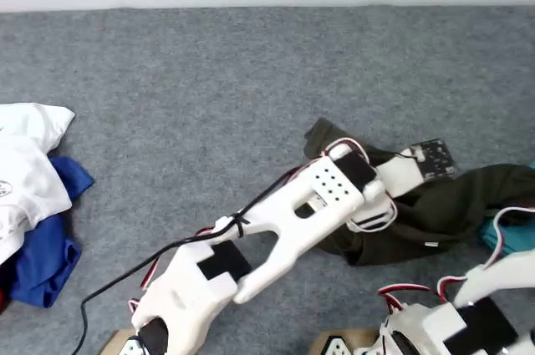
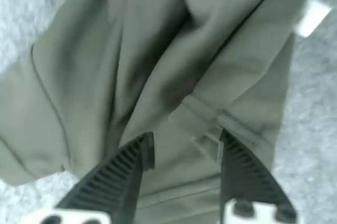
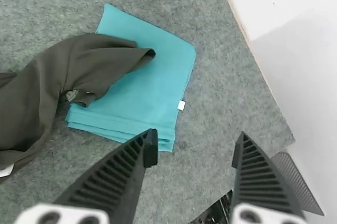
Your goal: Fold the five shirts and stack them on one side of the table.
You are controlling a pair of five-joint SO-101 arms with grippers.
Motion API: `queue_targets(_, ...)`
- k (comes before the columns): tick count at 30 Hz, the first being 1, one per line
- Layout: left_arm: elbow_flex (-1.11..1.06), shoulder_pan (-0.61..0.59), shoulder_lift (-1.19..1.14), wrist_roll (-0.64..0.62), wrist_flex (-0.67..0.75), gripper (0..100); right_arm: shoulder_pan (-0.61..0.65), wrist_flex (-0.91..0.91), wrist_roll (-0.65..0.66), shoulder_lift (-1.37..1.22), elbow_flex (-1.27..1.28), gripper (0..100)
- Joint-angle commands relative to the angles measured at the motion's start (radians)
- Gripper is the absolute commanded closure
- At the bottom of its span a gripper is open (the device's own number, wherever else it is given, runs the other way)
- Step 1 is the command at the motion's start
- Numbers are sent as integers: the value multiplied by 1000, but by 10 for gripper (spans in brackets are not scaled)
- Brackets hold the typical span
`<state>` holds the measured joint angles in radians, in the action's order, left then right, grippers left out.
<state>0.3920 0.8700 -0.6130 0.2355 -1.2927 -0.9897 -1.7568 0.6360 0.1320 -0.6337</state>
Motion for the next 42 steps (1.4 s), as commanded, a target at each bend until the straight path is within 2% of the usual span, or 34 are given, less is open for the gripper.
queue_targets(1,68,25,-5,6,-20,797,-4,-36,8,56,-6,760)
queue_targets(14,248,18,-195,6,-20,803,-2,-36,8,59,-6,760)
queue_targets(17,278,18,-209,6,-20,857,-2,-36,8,59,-6,760)
queue_targets(21,326,18,-207,8,-83,988,7,-36,8,59,-6,761)
queue_targets(24,409,9,-207,8,-190,994,27,-36,8,59,-6,761)
queue_targets(31,733,-132,-207,5,-468,995,102,-36,5,59,-6,761)
queue_targets(33,780,-193,-198,-2,-466,995,120,-36,5,59,-6,761)
queue_targets(38,736,-316,-75,5,-465,995,174,-36,8,56,-6,761)
queue_targets(42,598,-404,31,8,-465,995,234,-36,8,48,-6,761)
